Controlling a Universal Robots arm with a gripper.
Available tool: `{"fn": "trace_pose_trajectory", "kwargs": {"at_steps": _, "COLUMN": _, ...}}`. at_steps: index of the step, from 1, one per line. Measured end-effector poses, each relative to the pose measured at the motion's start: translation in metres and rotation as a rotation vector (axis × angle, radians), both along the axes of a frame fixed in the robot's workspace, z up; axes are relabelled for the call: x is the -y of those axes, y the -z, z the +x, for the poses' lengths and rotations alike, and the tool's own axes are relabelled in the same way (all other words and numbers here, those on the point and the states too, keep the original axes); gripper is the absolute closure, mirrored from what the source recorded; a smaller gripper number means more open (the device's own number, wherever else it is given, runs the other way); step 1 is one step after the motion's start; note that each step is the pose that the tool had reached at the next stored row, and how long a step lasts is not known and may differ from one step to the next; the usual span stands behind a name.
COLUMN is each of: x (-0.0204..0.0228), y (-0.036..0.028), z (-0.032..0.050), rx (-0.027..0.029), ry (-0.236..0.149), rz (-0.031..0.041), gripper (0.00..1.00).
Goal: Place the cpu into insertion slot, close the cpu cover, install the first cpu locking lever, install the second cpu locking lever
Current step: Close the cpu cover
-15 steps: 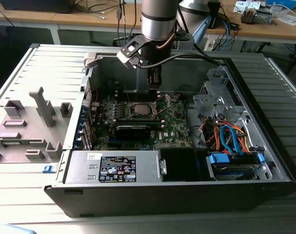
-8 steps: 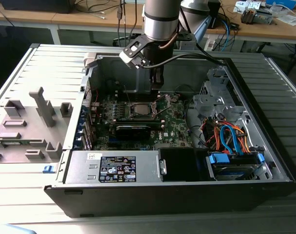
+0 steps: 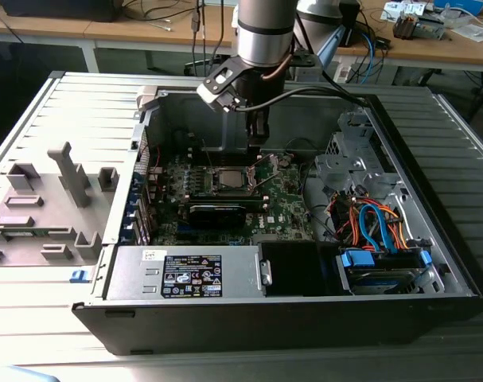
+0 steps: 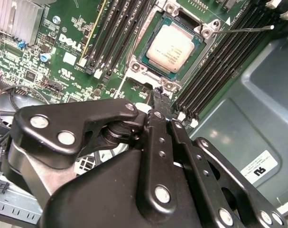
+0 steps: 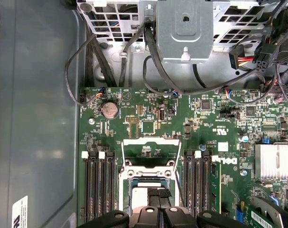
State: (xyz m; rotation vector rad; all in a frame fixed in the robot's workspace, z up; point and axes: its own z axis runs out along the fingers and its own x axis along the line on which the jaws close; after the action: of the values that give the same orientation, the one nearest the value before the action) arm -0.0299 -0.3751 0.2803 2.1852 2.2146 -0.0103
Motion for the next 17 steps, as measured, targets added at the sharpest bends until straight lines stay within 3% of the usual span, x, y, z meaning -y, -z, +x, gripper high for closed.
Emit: {"fn": "trace_pose_trajectory", "kwargs": {"at_steps": 17, "x": 0.0, "y": 0.0, "z": 0.0091, "rx": 0.0, "ry": 0.0, "rz": 0.0, "gripper": 0.89}}
